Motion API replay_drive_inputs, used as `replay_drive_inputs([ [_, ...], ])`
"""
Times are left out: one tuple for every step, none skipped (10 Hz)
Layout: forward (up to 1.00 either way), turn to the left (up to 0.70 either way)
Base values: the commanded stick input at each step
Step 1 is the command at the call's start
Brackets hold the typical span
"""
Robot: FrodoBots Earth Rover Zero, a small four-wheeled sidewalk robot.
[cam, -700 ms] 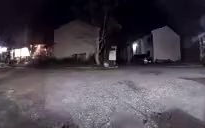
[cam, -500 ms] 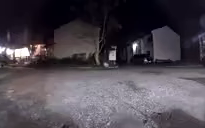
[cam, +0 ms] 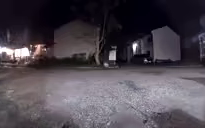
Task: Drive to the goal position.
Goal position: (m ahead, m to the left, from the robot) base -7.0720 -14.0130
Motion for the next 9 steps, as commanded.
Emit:
replay_drive_inputs([
  [0.70, 0.00],
  [0.70, 0.00],
  [0.70, 0.00],
  [0.70, 0.00],
  [0.51, 0.00],
  [0.00, 0.00],
  [0.00, 0.00],
  [0.00, 0.00],
  [0.00, 0.00],
])
